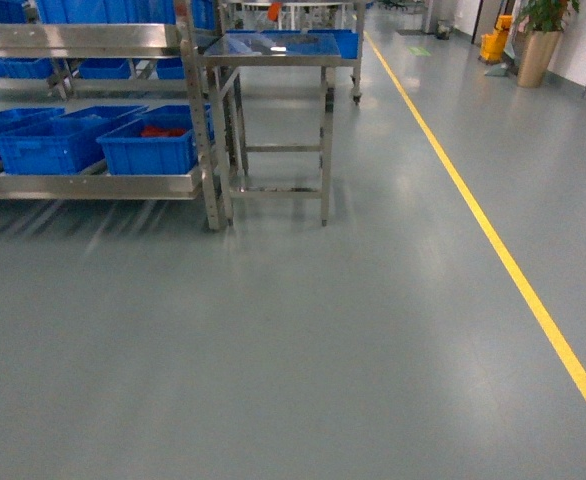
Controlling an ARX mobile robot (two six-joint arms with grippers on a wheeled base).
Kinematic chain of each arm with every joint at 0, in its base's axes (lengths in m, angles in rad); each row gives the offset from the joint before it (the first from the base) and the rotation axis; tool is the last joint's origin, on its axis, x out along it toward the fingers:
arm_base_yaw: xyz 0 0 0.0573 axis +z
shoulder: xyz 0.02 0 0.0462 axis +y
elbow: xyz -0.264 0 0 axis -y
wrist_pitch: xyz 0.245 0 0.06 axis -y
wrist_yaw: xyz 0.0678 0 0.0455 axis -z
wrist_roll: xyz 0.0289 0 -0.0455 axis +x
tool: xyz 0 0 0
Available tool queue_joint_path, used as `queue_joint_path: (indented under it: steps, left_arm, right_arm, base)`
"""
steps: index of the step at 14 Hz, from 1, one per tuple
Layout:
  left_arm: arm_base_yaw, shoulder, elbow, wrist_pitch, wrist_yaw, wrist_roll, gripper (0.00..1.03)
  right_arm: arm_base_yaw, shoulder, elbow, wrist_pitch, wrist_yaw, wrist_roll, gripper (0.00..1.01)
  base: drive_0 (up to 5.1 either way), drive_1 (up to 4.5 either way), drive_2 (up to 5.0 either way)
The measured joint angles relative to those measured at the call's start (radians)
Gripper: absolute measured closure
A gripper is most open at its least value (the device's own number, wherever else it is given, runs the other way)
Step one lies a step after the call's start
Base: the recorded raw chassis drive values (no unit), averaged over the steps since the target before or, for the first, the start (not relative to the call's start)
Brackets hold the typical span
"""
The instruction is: Sort blue parts and orange caps into right shelf containers
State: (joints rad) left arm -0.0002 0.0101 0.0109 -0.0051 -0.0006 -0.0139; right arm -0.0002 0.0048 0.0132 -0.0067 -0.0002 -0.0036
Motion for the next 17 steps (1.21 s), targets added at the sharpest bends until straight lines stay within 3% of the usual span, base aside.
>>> queue_joint_path:
  steps: [17]
  left_arm:
    - [0.0, 0.0, 0.0, 0.003, 0.001, 0.0, 0.6]
  right_arm:
    - [0.0, 0.0, 0.0, 0.001, 0.0, 0.0, 0.57]
  base:
    - [0.0, 4.35, -4.3]
